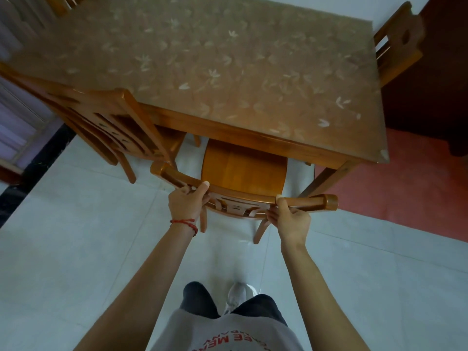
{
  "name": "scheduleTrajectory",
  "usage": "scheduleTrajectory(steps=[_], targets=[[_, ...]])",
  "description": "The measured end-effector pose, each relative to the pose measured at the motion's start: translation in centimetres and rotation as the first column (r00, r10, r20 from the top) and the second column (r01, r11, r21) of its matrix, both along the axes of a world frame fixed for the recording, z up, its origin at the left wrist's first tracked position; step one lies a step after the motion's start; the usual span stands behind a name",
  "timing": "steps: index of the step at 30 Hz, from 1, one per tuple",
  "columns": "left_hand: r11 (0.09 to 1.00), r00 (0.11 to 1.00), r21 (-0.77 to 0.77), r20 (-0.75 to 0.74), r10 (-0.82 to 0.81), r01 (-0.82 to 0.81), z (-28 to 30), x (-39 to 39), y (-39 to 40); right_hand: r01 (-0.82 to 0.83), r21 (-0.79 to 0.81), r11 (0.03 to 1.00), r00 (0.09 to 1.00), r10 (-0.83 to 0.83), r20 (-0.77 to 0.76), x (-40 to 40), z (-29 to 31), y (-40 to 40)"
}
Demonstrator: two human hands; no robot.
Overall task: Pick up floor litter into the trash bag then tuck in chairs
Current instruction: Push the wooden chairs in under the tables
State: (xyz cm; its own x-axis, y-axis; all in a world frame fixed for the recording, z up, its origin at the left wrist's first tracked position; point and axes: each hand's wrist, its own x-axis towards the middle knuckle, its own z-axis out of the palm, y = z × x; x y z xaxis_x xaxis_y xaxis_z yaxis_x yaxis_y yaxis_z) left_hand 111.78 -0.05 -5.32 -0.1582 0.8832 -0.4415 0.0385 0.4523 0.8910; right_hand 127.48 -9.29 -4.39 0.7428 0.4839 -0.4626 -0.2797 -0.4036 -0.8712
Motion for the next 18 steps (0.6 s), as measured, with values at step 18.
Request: scheduleTrajectory(steps=[18], targets=[[0.996,0.996,0.010,0.034,-0.088,0.088,0.4,5.2,13.8,0.080,-0.061,0.995,0.997,-0.080,-0.006,4.6,-0.3,13.4]])
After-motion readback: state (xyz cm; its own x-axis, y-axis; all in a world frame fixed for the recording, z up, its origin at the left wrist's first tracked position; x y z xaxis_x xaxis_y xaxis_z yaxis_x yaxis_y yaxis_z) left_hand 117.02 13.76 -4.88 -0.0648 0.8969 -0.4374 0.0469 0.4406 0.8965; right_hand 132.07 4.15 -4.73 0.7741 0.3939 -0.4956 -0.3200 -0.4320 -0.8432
